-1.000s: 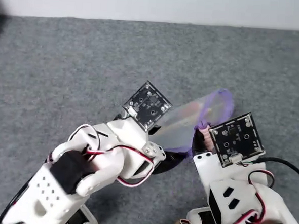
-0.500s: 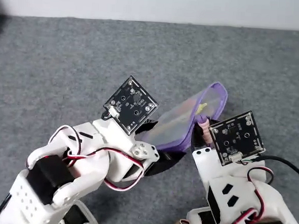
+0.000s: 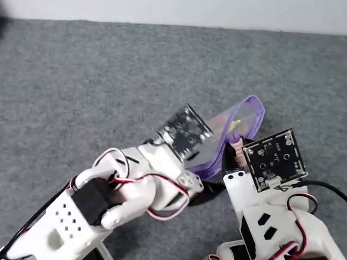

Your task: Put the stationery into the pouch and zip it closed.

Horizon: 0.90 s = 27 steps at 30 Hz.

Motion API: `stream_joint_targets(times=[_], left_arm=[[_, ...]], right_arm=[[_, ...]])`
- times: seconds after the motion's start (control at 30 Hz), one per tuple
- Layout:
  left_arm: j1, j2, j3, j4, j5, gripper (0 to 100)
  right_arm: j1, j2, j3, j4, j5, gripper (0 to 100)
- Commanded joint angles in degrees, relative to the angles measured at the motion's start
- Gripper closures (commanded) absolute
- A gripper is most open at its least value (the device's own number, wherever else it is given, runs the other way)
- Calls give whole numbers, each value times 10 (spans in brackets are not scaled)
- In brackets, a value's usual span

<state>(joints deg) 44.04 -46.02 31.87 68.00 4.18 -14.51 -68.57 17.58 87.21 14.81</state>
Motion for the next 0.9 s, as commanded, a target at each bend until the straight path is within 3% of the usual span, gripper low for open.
stream_joint_targets(times=[0.0,0.17,0.43,0.7,0.87], left_arm=[[-30,1,10,-40,-6,710],[-30,1,19,-47,-4,721],[-29,-3,21,-98,-6,843],[-29,0,22,-100,-6,851],[-29,-4,22,-98,-7,927]], right_arm=[[7,-4,-7,-15,6,991],[7,-1,-6,-16,6,991],[7,0,-6,-16,6,991],[7,0,-6,-34,5,991],[7,2,-3,-56,5,991]])
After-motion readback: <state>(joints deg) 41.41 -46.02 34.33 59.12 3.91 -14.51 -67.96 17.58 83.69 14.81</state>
